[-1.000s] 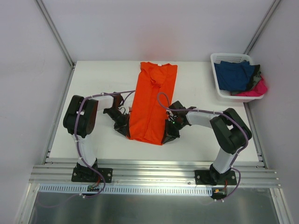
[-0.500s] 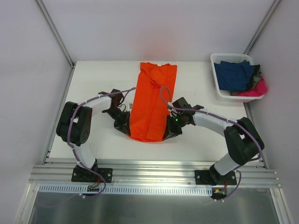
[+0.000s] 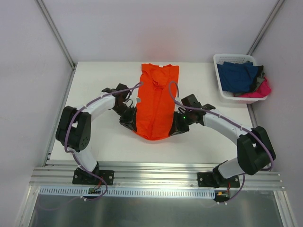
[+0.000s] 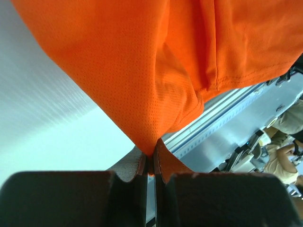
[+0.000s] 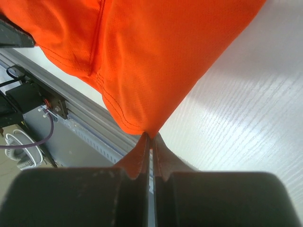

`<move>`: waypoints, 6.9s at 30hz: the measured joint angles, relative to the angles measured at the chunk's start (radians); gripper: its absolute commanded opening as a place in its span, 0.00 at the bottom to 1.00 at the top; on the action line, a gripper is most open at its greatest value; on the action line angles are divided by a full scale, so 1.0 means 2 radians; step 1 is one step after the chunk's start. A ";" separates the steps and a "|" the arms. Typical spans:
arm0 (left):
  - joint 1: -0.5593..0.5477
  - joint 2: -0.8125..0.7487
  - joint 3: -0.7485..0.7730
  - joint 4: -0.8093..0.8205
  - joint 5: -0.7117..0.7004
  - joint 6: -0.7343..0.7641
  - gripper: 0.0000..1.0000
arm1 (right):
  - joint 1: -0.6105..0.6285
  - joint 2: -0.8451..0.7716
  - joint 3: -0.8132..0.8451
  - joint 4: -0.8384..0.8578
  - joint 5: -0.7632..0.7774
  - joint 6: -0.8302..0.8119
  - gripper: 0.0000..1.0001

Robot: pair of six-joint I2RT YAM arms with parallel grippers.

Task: Fold and stack the t-shirts
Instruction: Fold the folded rectangular tshirt in 1/3 of the way

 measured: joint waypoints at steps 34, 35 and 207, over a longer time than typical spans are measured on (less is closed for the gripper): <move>-0.036 0.042 0.176 -0.029 -0.074 0.045 0.00 | -0.098 -0.036 0.067 0.005 0.025 -0.020 0.01; -0.036 0.047 0.183 -0.030 -0.076 0.046 0.00 | -0.100 -0.033 0.073 0.006 0.025 -0.021 0.01; -0.001 0.197 0.355 0.000 -0.149 0.033 0.90 | -0.097 0.441 0.517 0.031 0.102 -0.076 0.72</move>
